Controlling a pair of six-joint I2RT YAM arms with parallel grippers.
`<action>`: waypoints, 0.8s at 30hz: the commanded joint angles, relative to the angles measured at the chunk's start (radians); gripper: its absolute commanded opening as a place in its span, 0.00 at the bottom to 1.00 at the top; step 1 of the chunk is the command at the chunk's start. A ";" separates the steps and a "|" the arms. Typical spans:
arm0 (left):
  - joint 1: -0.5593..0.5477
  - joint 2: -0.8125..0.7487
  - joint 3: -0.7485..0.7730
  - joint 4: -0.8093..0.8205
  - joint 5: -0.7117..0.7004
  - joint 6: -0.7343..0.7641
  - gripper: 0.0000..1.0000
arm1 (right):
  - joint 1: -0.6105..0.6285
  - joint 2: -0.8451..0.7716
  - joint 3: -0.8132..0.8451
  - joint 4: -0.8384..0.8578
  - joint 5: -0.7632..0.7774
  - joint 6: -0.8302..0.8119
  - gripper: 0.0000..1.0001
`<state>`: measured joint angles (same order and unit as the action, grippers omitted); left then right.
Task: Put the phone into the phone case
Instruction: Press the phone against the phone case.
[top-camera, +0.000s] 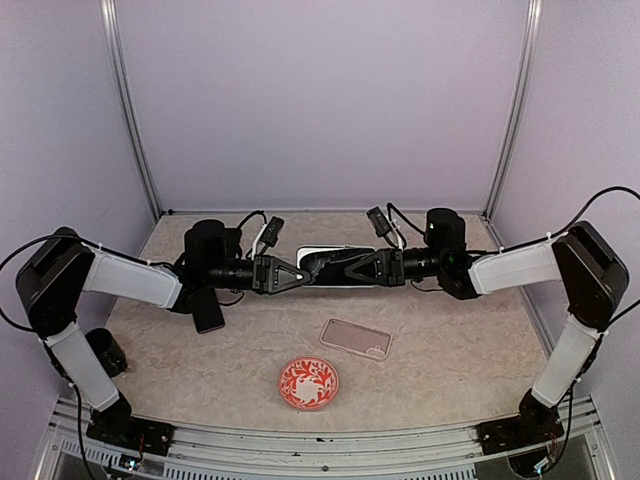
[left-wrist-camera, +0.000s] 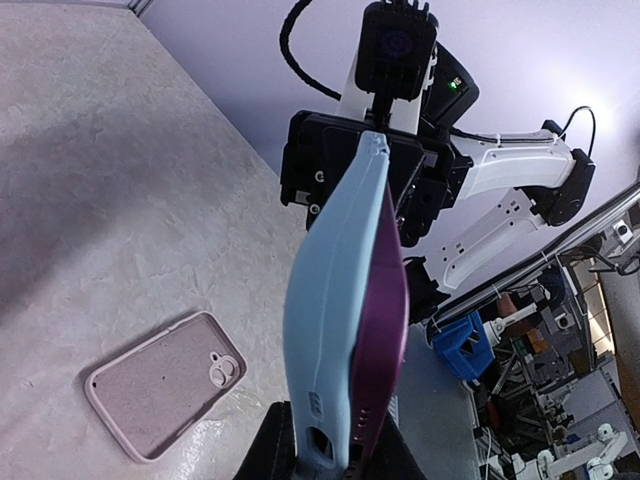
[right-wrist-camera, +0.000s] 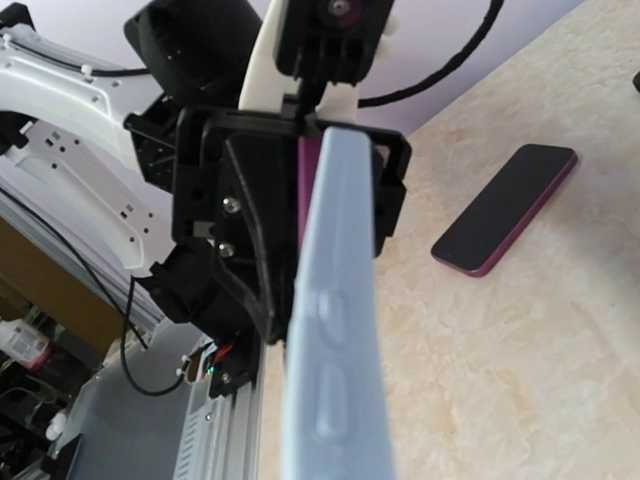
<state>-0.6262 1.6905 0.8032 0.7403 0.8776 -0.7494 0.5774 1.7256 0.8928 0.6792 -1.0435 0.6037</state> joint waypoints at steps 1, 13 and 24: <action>-0.010 -0.022 0.008 0.068 0.022 -0.119 0.00 | 0.005 -0.003 0.024 0.062 -0.010 -0.054 0.17; -0.009 -0.044 0.017 -0.058 0.000 -0.038 0.00 | 0.003 0.012 0.036 0.152 -0.111 0.070 0.22; 0.001 -0.054 -0.021 0.056 0.037 -0.102 0.22 | 0.003 0.039 0.020 0.292 -0.133 0.191 0.00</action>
<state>-0.6292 1.6604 0.8043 0.7277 0.9031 -0.7773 0.5735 1.7672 0.8989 0.8330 -1.1313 0.7933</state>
